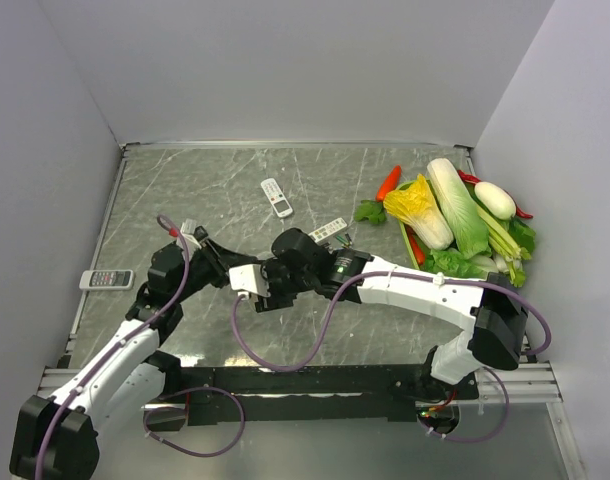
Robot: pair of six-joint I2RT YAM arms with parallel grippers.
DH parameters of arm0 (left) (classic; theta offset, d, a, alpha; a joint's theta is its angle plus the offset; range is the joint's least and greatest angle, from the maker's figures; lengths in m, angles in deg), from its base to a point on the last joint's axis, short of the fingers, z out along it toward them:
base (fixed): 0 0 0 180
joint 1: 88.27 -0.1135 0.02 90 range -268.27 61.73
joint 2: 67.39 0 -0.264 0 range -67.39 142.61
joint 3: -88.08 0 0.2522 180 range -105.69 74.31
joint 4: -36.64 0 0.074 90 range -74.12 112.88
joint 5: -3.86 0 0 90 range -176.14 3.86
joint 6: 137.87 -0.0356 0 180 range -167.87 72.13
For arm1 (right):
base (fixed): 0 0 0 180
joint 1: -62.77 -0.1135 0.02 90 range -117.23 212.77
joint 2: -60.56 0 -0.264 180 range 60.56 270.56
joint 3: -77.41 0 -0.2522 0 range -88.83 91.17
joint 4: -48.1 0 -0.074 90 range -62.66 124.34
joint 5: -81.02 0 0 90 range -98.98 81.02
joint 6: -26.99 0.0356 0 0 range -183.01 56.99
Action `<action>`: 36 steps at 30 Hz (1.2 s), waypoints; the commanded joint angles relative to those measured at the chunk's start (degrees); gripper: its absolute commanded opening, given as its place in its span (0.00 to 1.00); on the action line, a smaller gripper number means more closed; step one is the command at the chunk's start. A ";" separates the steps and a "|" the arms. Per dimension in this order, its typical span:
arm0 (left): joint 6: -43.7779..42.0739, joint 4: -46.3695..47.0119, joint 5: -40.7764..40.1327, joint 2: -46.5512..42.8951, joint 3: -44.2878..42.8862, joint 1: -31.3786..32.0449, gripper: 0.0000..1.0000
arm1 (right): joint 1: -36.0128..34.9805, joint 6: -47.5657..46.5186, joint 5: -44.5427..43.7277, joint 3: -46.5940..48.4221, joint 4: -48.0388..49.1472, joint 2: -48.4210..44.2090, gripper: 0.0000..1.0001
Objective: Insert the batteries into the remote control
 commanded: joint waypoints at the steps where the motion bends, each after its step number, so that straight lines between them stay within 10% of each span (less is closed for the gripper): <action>1: 10.23 9.48 3.04 -2.10 1.35 0.42 0.01 | -0.52 -1.57 -2.95 -2.04 2.53 1.17 0.61; 21: 10.51 6.94 5.42 -0.87 1.88 0.51 0.01 | -3.42 -6.40 -18.77 -15.40 36.10 -6.91 0.37; 36: 0.92 -4.14 1.02 2.56 -2.42 0.50 0.01 | -4.56 -10.54 -22.11 -16.90 41.22 -7.71 0.35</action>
